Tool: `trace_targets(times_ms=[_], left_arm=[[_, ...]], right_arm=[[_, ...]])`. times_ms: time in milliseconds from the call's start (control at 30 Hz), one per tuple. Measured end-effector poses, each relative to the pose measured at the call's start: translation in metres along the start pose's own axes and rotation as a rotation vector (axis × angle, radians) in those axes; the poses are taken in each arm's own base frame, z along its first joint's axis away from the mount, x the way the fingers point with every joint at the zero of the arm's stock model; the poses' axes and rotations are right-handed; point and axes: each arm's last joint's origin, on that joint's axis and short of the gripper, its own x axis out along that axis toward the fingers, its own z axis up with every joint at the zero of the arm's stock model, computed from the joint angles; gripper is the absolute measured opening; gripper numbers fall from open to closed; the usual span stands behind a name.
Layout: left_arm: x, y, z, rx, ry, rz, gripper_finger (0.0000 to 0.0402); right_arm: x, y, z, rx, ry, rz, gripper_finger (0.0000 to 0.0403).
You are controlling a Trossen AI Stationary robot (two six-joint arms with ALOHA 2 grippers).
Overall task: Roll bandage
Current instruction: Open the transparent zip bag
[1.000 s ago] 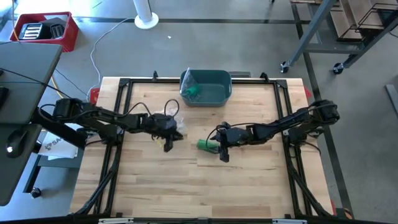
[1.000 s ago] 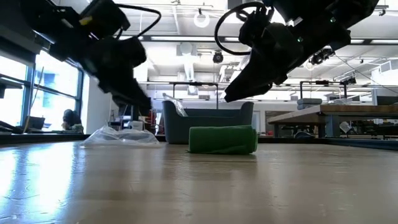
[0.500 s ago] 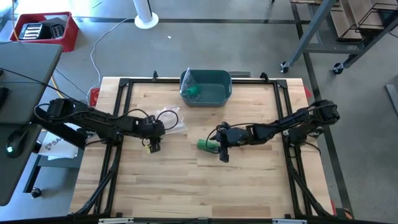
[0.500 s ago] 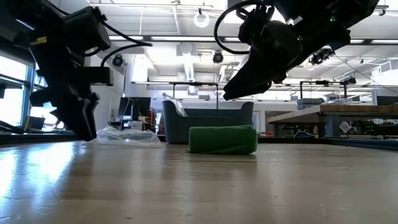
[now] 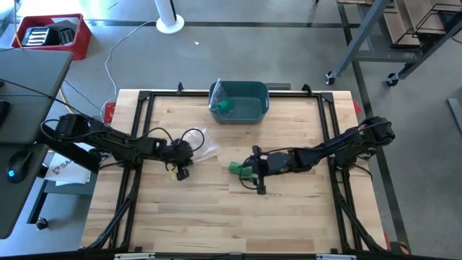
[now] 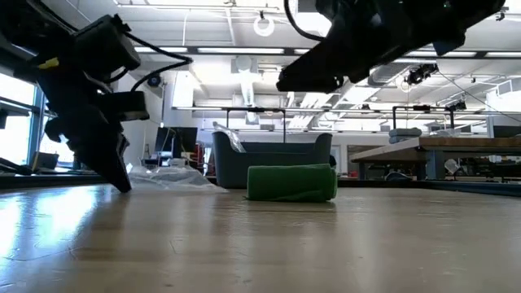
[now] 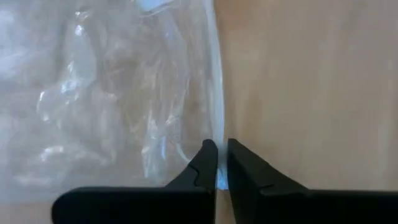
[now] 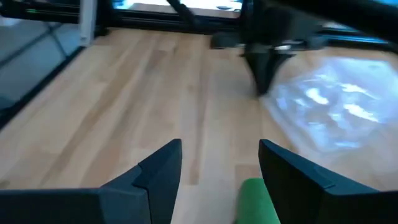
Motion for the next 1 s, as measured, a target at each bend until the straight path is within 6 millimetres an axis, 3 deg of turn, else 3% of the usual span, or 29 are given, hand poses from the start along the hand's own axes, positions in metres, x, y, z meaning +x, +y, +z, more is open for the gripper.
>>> trace_targets(times_ms=[233, 400, 700, 867, 1000], left_arm=[[-0.009, -0.019, 0.026, -0.109, -0.134, -0.173, 0.0011], [-0.022, -0.037, 0.048, -0.109, -0.197, -0.262, 0.0009], [-0.04, -0.06, 0.066, -0.081, -0.254, -0.35, 0.0011], [-0.044, -0.065, 0.07, -0.06, -0.273, -0.361, 0.0012], [-0.046, -0.064, 0.072, -0.054, -0.301, -0.338, 0.0012]], right_arm=[[0.008, 0.003, 0.025, -0.082, 0.008, -0.028, 0.0206], [0.03, -0.001, 0.032, -0.198, 0.025, 0.021, 0.02], [0.072, -0.015, 0.04, -0.254, 0.065, -0.009, 0.015], [0.077, -0.015, 0.04, -0.251, 0.099, 0.055, 0.0131], [0.077, -0.015, 0.039, -0.224, 0.108, 0.066, 0.0072]])
